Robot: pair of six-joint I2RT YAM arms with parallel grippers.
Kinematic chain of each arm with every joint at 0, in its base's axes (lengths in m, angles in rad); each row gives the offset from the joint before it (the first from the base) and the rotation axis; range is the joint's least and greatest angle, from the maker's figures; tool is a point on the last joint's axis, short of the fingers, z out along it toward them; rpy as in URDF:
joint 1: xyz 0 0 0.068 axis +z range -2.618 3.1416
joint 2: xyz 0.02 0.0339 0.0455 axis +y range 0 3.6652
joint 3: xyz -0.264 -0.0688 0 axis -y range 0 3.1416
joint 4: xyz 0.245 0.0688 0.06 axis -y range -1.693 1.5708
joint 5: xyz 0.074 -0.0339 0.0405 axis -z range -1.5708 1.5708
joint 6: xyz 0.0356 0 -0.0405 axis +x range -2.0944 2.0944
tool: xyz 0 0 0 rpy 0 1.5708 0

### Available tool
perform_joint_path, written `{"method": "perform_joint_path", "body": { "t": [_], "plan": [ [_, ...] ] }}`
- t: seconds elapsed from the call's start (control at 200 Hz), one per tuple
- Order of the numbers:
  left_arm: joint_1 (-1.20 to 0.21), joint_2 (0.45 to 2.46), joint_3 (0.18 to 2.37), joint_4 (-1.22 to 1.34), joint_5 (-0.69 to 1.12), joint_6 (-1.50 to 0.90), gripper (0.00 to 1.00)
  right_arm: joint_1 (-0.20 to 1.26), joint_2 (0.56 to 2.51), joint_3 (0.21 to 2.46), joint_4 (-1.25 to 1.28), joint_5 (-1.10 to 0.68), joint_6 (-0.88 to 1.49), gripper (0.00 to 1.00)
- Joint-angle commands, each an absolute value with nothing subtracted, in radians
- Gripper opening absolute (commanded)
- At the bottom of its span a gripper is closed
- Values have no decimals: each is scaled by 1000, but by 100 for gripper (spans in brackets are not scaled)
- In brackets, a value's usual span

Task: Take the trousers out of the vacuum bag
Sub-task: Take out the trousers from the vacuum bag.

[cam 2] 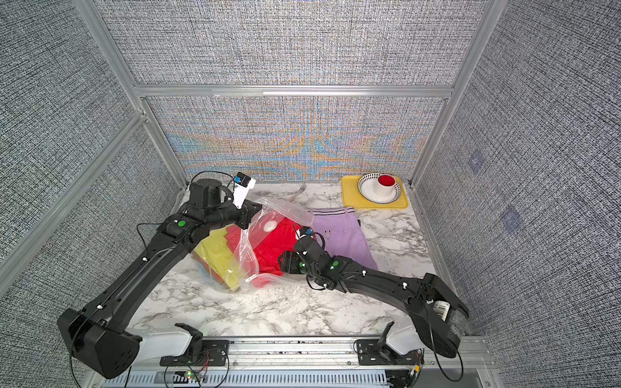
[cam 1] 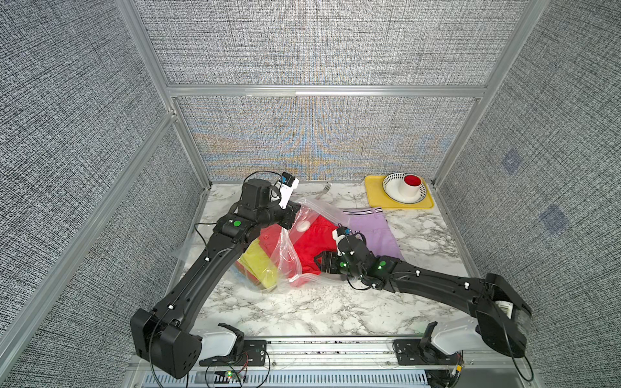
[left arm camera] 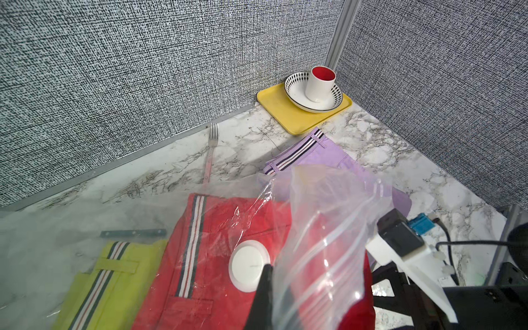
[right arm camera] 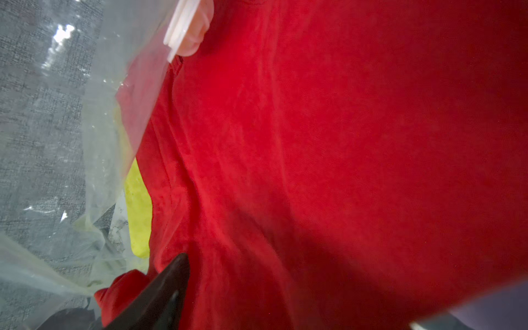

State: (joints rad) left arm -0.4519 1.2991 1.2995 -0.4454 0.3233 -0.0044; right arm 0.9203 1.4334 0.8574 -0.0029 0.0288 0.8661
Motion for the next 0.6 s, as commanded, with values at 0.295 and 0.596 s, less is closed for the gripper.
{"method": "perform_joint_path", "body": {
  "t": [0.295, 0.596],
  "plan": [
    [-452, 1286, 1298, -357, 313, 1, 0, 957, 1508, 778, 288, 70, 1078, 82],
    [-453, 1279, 1286, -353, 304, 6, 0, 962, 1569, 774, 399, 101, 1107, 82]
  ]
}}
